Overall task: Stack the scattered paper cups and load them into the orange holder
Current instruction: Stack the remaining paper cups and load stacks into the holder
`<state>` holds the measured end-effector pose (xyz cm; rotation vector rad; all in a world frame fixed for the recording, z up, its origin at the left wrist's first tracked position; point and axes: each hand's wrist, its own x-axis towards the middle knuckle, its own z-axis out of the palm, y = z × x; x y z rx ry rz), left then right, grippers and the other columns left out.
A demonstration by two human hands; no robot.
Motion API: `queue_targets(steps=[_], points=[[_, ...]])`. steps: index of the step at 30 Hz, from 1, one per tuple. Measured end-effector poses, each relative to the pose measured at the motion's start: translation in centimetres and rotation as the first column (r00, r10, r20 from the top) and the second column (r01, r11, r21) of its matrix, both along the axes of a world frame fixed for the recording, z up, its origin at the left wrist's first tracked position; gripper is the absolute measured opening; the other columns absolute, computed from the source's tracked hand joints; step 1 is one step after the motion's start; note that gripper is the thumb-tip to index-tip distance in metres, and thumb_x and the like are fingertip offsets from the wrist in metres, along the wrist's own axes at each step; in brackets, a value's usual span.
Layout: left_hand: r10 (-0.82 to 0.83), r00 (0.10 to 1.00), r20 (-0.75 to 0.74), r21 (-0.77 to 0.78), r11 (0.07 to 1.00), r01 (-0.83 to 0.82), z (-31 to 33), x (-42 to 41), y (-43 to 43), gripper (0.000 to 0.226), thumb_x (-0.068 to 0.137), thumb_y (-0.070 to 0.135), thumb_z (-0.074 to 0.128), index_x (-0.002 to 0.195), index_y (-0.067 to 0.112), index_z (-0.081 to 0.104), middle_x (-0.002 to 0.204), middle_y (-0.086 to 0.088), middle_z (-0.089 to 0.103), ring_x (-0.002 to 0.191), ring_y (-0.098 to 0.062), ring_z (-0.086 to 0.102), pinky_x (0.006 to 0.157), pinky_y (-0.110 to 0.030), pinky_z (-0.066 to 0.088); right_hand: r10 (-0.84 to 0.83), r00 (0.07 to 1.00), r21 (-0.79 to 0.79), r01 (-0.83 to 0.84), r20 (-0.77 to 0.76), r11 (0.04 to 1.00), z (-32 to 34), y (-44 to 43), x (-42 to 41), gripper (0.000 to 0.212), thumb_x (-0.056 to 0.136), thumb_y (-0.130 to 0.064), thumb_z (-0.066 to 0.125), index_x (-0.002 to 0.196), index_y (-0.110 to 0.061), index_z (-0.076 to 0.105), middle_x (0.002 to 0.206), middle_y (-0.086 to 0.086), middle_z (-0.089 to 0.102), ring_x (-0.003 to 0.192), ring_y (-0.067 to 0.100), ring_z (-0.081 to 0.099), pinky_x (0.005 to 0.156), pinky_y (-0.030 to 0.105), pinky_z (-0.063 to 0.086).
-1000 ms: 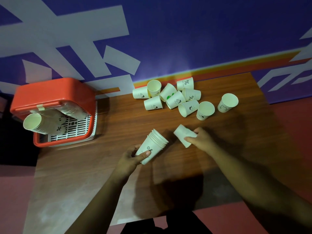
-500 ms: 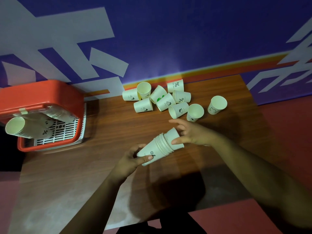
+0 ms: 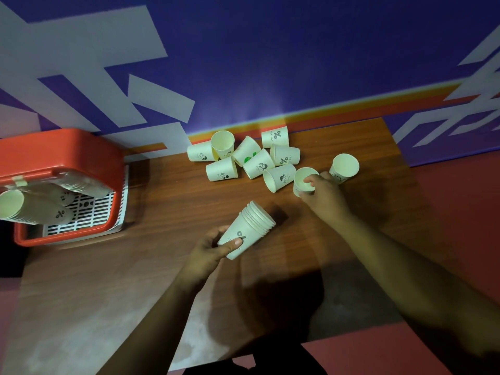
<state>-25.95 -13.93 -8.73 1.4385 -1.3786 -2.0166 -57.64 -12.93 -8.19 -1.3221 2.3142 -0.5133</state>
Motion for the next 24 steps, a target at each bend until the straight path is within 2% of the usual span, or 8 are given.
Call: queue_targets(steps=[5,9,12,14,16,18,21,24], points=[[0.029,1.000,0.005,0.001,1.000,-0.029,0.2,-0.4,0.4,0.058,0.078,0.037,0.080,0.131,0.018,0.067,0.123,-0.002,0.077,0.115,-0.022,0.072,0.100,-0.038,0.056,0.149,0.950,0.138,-0.114,-0.276,0.984,-3.6,0.1,-1.7,0.028,0.090,-0.020,0.064,0.115,-0.009,0.070,0.120,0.014,0.051,0.108,0.031,0.056,0.092,0.041,0.050],[0.041,0.999,0.017,0.011,0.999,-0.041,0.4,-0.7,0.6,0.048,0.084,0.032,0.082,0.128,0.017,0.069,0.120,-0.003,0.077,0.113,-0.022,0.072,0.093,-0.032,0.057,0.160,0.951,0.100,-0.138,-0.266,0.985,-3.6,1.1,-1.5,0.018,0.089,-0.017,0.066,0.102,-0.007,0.074,0.117,0.012,0.054,0.108,0.030,0.055,0.093,0.039,0.049],[0.041,0.999,0.013,0.009,0.999,-0.041,0.2,-1.1,0.8,0.053,0.080,0.037,0.085,0.127,0.017,0.070,0.119,-0.004,0.078,0.112,-0.022,0.072,0.093,-0.033,0.056,0.007,1.000,-0.103,-0.006,0.002,0.995,-1.8,1.9,-0.9,0.006,0.081,-0.011,0.073,0.086,-0.008,0.074,0.110,0.006,0.054,0.106,0.023,0.055,0.094,0.033,0.045],[0.033,0.999,0.029,-0.002,0.999,-0.033,0.1,-1.4,0.9,0.067,0.069,0.048,0.084,0.127,0.018,0.070,0.120,-0.003,0.077,0.113,-0.023,0.072,0.095,-0.035,0.056,-0.083,0.960,-0.145,0.125,0.267,0.982,0.4,2.4,-0.4,0.003,0.079,-0.013,0.075,0.081,-0.012,0.074,0.114,-0.001,0.054,0.108,0.014,0.053,0.097,0.028,0.043],[0.009,0.999,0.046,-0.008,1.000,-0.009,0.0,-1.8,0.9,0.066,0.070,0.046,0.084,0.128,0.019,0.069,0.120,-0.002,0.077,0.114,-0.021,0.072,0.092,-0.030,0.055,-0.096,0.846,-0.084,0.163,0.525,0.983,2.6,3.2,0.0,0.003,0.082,-0.014,0.075,0.080,-0.013,0.073,0.124,-0.008,0.054,0.113,0.005,0.052,0.096,0.026,0.043],[-0.028,0.999,0.044,-0.004,1.000,0.029,0.0,-2.3,1.0,0.061,0.073,0.042,0.084,0.128,0.020,0.070,0.121,-0.001,0.077,0.114,-0.018,0.072,0.090,-0.025,0.053,-0.045,0.680,-0.043,0.113,0.732,0.993,4.3,4.0,0.3,0.009,0.084,-0.012,0.074,0.076,-0.015,0.072,0.132,-0.010,0.057,0.118,0.003,0.054,0.094,0.024,0.045],[-0.064,0.997,0.039,0.016,0.998,0.064,0.3,-3.5,1.2,0.056,0.072,0.037,0.085,0.123,0.020,0.071,0.117,-0.001,0.077,0.107,-0.011,0.072,0.085,-0.020,0.055,-0.032,0.569,0.003,0.051,0.821,0.999,5.4,4.9,0.6,0.017,0.083,-0.012,0.074,0.069,-0.021,0.072,0.136,-0.007,0.059,0.122,0.007,0.056,0.099,0.027,0.045],[-0.096,0.995,0.024,0.019,0.995,0.095,0.7,-4.7,1.6,0.041,0.082,0.025,0.084,0.121,0.020,0.071,0.110,0.004,0.079,0.101,-0.009,0.073,0.079,-0.016,0.056,-0.072,0.483,0.015,0.122,0.872,0.992,5.5,5.3,0.2,0.017,0.084,-0.013,0.074,0.069,-0.020,0.071,0.133,-0.004,0.062,0.122,0.011,0.058,0.105,0.030,0.044]])
